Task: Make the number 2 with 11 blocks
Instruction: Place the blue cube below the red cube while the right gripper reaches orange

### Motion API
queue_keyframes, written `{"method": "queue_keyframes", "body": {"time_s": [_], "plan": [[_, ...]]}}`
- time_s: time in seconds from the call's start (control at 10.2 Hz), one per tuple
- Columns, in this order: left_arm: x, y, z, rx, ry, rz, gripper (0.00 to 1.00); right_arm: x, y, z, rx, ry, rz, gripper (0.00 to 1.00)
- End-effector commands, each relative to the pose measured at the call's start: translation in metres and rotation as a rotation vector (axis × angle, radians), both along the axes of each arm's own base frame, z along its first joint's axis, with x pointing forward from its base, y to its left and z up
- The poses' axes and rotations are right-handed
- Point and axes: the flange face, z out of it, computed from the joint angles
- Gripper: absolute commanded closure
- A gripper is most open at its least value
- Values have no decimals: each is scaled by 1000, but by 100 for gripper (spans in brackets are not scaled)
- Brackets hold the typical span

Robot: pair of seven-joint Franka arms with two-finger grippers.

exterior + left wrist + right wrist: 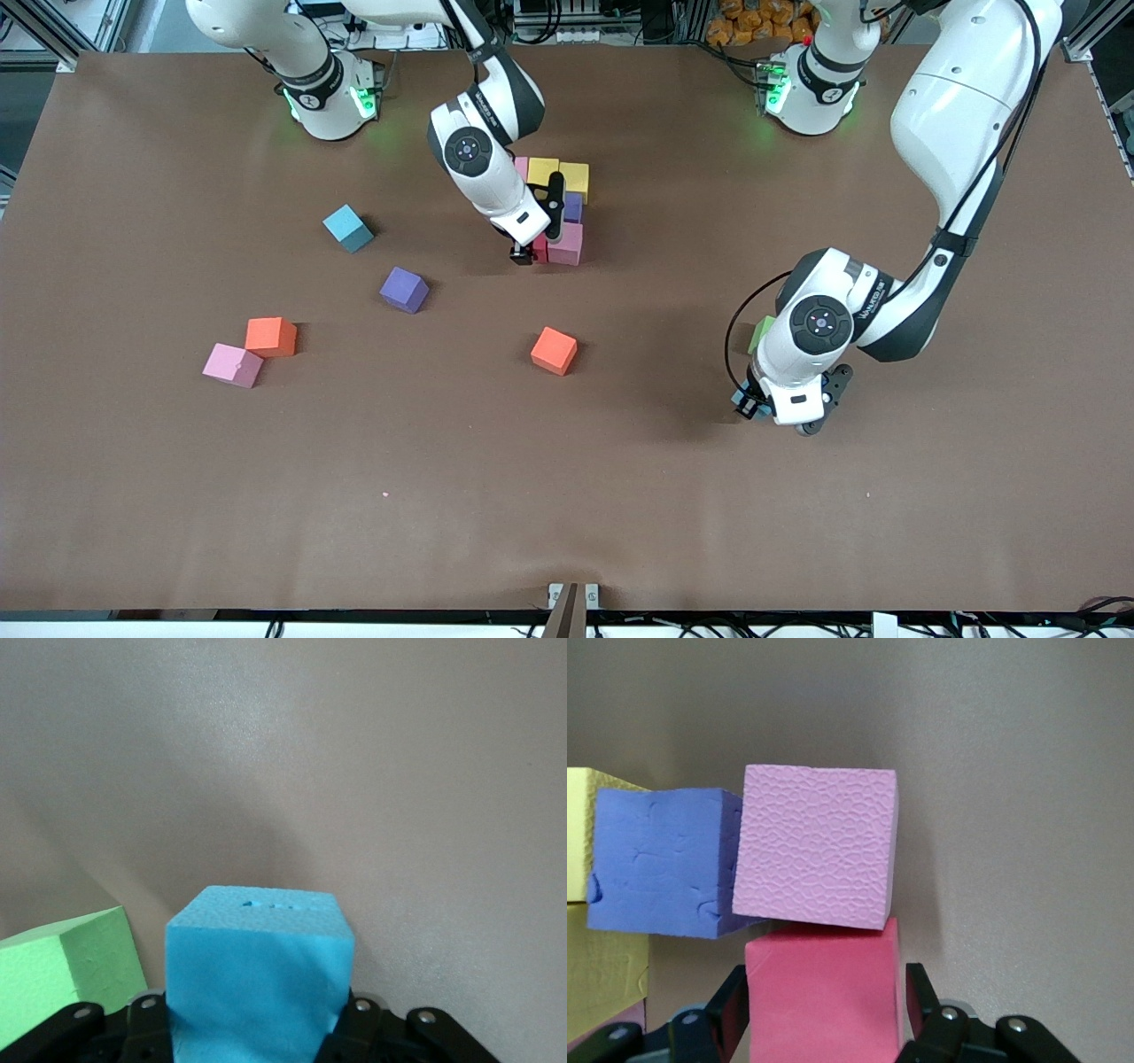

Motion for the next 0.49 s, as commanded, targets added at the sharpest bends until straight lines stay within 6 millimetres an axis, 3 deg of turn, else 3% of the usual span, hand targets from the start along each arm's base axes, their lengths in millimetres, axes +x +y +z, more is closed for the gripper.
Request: {"method": "queue_keyframes", "body": {"time_s": [0.0, 0.39], "plan": [[-3, -1, 9, 22, -7, 11, 78, -5, -1, 14, 29, 2, -10, 22], [-9, -14, 14, 16, 3, 34, 78, -5, -16, 44, 42, 110, 6, 19]]}}
